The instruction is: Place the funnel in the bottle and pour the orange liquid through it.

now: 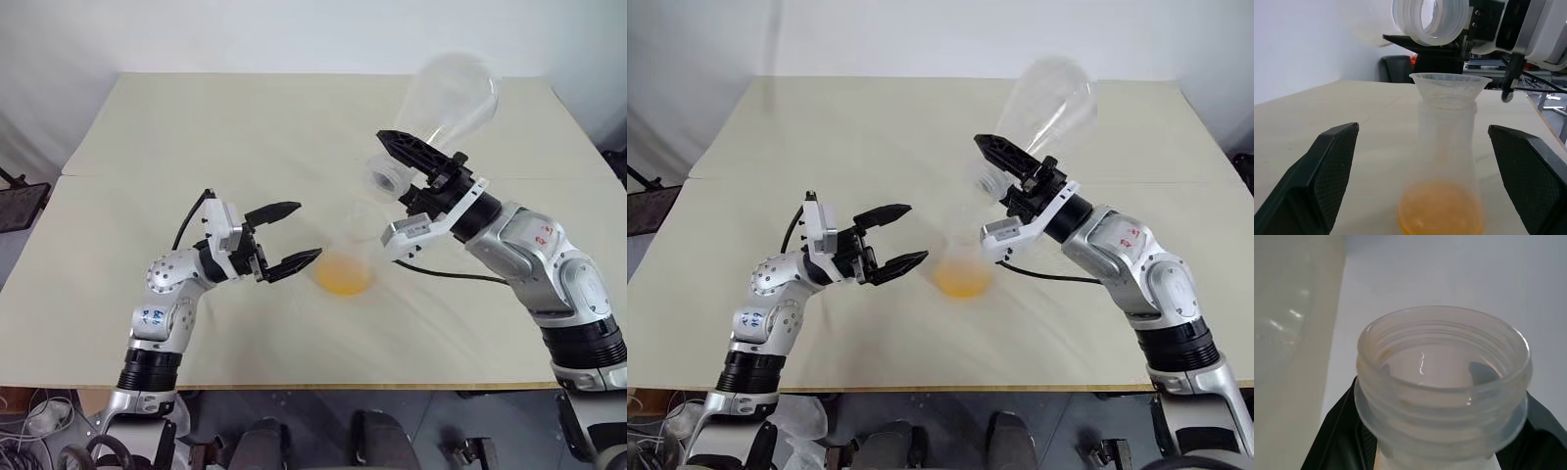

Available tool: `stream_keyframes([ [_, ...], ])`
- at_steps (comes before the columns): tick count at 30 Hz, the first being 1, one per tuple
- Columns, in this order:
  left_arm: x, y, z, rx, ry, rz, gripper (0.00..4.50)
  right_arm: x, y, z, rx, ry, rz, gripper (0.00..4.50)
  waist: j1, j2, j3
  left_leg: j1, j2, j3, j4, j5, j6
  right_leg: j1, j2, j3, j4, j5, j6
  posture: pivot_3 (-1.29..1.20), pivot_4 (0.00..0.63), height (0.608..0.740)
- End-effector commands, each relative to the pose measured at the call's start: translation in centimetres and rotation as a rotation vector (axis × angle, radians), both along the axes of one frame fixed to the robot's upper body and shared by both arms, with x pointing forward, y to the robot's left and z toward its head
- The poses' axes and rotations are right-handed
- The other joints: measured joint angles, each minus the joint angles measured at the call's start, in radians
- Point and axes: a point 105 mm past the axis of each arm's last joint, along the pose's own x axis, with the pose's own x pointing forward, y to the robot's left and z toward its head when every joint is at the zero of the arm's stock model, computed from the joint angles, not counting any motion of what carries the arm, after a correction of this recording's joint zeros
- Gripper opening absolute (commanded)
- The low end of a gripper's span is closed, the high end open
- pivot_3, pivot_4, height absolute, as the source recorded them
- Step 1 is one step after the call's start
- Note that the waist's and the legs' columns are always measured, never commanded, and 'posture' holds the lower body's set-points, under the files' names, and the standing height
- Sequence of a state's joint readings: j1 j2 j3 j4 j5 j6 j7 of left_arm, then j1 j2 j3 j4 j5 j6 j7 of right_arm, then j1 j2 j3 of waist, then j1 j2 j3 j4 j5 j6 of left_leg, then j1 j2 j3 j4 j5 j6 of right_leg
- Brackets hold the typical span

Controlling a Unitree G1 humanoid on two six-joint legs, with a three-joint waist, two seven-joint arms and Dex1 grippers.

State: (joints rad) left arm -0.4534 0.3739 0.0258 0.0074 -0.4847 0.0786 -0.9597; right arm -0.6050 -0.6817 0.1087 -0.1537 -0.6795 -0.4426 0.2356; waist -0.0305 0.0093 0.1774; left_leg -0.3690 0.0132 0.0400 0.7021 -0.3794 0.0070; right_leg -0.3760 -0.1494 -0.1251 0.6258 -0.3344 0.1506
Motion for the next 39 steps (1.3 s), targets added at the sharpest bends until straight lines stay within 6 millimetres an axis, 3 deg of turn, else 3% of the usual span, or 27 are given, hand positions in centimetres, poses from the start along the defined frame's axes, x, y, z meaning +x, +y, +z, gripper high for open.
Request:
stream_keyframes([
  [1, -0.5, 0.3, 1.1, -0.002, -0.053, -0.001, 4.50, -0.9, -0.8, 2.4, 0.188, 0.069, 0.050, 2.48, 0.000, 0.000, 0.000, 0.000, 0.000, 0.000, 0.000, 0.000, 0.000, 0.000, 0.000, 0.000, 0.000, 0.000, 0.000, 0.00, 0.150, 0.740],
  [5, -0.5, 0.2, 0.9, 0.005, -0.044, -0.012, 4.50, -0.5, -3.1, 4.4, 0.596, 0.369, 0.166, 2.48, 0.003, 0.000, 0.000, 0.000, 0.000, -0.001, 0.001, 0.000, 0.000, 0.000, 0.000, -0.001, 0.001, 0.000, 0.000, 0.00, 0.150, 0.740],
  [7, -0.4, 0.2, 0.9, 0.008, -0.042, -0.016, 4.50, -0.8, -4.0, 4.1, 0.726, 0.589, 0.257, 2.48, 0.005, 0.000, 0.000, 0.000, -0.001, -0.002, 0.001, 0.000, 0.000, 0.001, 0.000, -0.001, 0.002, 0.000, 0.000, 0.00, 0.150, 0.740],
  [9, -0.3, 0.2, 0.9, 0.011, -0.040, -0.021, 4.50, -0.7, -5.4, 3.8, 0.781, 0.693, 0.268, 2.48, 0.006, 0.000, 0.000, 0.000, -0.001, -0.002, 0.001, 0.000, 0.000, 0.001, 0.000, -0.001, 0.002, 0.000, 0.000, 0.00, 0.150, 0.740],
  [14, -0.2, 0.0, 1.0, 0.013, -0.039, -0.031, 4.50, 1.3, -12.4, 2.7, 1.116, 0.743, 0.117, 2.48, 0.005, 0.000, 0.000, 0.000, -0.001, -0.001, 0.001, 0.000, 0.000, 0.001, 0.000, -0.001, 0.002, 0.000, 0.000, 0.00, 0.150, 0.740],
  [16, -0.2, 0.0, 1.0, 0.014, -0.039, -0.032, 4.50, 1.6, -15.5, 1.4, 1.221, 0.750, 0.051, 2.48, 0.006, 0.000, 0.000, 0.000, -0.001, 0.000, 0.001, 0.000, 0.000, 0.001, 0.000, -0.001, 0.002, 0.000, 0.000, 0.00, 0.150, 0.740],
  [19, -0.2, 0.1, 1.0, 0.015, -0.038, -0.033, 4.50, 1.6, -20.5, -0.9, 1.312, 0.679, -0.181, 2.48, 0.008, 0.000, 0.000, 0.000, -0.001, 0.002, 0.001, 0.000, 0.000, 0.001, 0.000, -0.001, 0.002, 0.000, 0.000, 0.00, 0.150, 0.740],
  [25, -0.2, 0.0, 1.0, 0.016, -0.037, -0.038, 4.50, -0.2, -26.0, -4.7, 1.528, 0.633, -0.290, 2.48, 0.005, 0.000, 0.000, 0.001, -0.001, 0.005, 0.000, 0.000, 0.000, 0.001, 0.000, -0.001, 0.001, 0.000, 0.000, 0.00, 0.150, 0.740],
  [33, -0.1, 0.2, 1.4, 0.021, -0.048, -0.037, 4.50, -1.3, -27.5, -7.8, 1.597, 0.594, -0.338, 2.48, 0.006, 0.000, 0.000, 0.002, -0.001, 0.008, 0.000, 0.001, 0.000, 0.001, 0.000, 0.003, 0.001, 0.000, 0.000, 0.00, 0.150, 0.740],
  [39, 0.0, 0.5, 1.5, 0.028, -0.051, -0.036, 4.50, -2.0, -26.9, -6.9, 1.605, 0.566, -0.237, 4.49, 0.006, 0.000, -0.001, 0.002, -0.001, 0.007, 0.001, 0.001, 0.000, 0.001, 0.000, 0.003, 0.001, 0.000, 0.000, 0.00, 0.150, 0.740],
])
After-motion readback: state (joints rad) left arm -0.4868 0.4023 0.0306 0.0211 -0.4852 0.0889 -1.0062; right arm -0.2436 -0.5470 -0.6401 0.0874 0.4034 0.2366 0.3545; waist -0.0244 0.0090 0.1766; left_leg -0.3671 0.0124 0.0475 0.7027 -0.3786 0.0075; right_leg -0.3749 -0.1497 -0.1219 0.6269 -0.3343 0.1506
